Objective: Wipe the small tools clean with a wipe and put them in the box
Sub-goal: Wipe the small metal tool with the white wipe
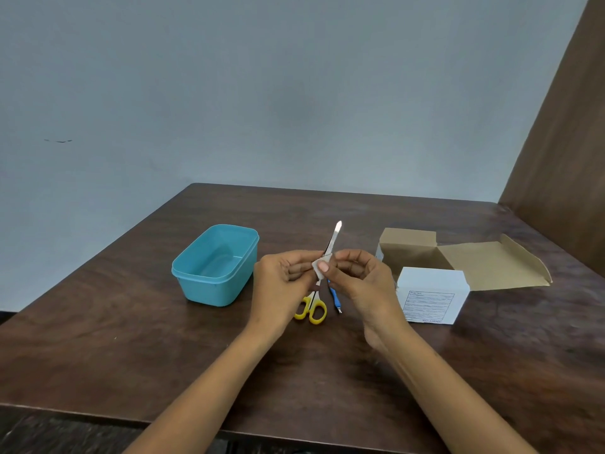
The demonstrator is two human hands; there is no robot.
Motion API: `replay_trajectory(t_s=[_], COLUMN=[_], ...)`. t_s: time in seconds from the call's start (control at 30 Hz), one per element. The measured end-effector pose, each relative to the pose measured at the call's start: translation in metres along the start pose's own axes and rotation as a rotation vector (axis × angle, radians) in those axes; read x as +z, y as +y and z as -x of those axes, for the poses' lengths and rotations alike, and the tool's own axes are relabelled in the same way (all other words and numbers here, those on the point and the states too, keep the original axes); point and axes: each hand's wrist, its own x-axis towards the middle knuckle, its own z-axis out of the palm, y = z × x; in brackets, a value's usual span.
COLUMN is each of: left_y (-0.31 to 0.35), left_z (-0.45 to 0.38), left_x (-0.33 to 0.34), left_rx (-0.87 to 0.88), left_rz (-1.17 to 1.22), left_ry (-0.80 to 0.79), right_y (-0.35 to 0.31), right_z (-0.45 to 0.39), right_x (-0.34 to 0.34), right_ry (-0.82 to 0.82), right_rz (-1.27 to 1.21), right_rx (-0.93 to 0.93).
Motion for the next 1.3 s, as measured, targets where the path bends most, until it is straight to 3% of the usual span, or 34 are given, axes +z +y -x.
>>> replay_trajectory(t_s=[0.27, 0.4, 0.6, 0.83, 1.3], left_y=[0.002, 0.004, 0.009, 0.01, 0.011], left_z=[-0.002, -0.004, -0.005, -0.005, -0.005], left_x=[-0.002, -0.005, -0.004, -0.007, -0.008], left_rx=[-0.04, -0.103, -0.215, -0.254, -0.267], left_rz=[0.005, 0.066, 0.172, 0.216, 0.294], left_ry=[-0.042, -0.064, -0.005, 0.022, 0.045], right_y=[-0.001, 0.0, 0.002, 0.004, 0.0], right_z=[-0.003, -0.004, -0.001, 0.0, 0.001], right_x=[-0.001, -0.003, -0.003, -0.003, -0.003], right_ry=[0.078, 0.029, -0.005, -0.033, -0.014], right_rz=[0.016, 0.018, 0.387, 0.51, 0.458], right_rx=[-0.054, -0.056, -0.226, -0.293, -0.25])
